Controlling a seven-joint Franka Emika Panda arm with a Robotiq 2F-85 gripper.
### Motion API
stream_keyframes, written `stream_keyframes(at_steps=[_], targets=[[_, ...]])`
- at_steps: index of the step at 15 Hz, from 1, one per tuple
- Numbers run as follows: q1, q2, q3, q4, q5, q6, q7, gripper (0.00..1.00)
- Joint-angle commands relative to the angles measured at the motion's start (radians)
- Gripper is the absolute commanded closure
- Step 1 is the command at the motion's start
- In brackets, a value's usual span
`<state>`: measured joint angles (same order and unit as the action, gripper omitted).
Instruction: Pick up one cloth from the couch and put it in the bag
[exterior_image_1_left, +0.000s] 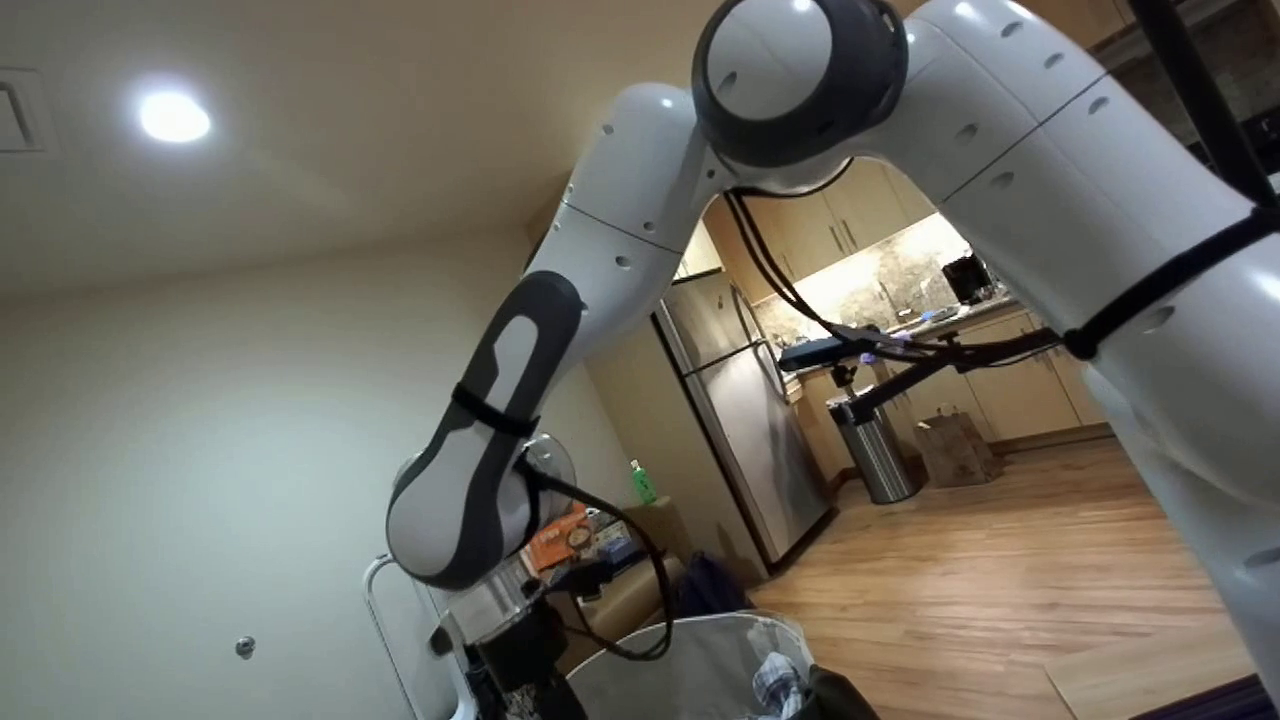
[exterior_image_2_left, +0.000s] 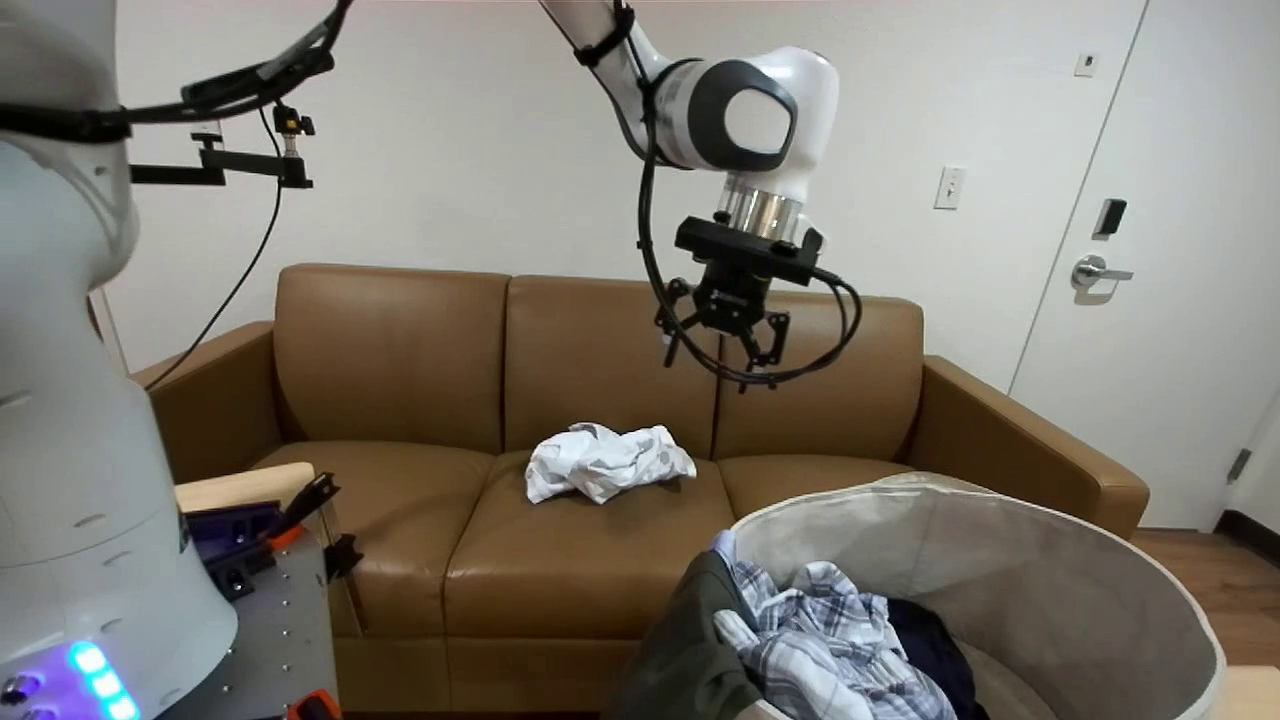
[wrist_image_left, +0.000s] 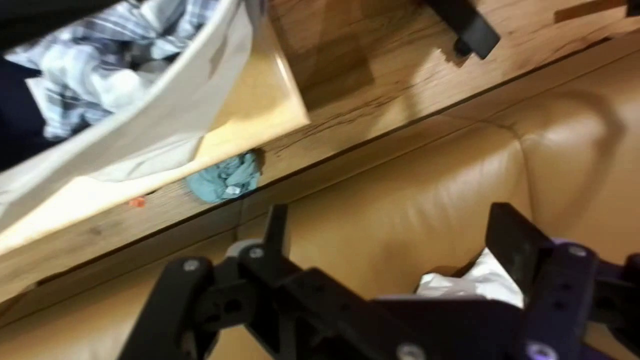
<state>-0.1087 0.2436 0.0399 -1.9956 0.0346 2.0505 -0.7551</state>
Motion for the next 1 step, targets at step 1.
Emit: stream_keyframes(at_steps=[1], targets=[[0.022, 0.007, 0.001, 0.002, 0.001, -0.022, -0.001, 0.00]])
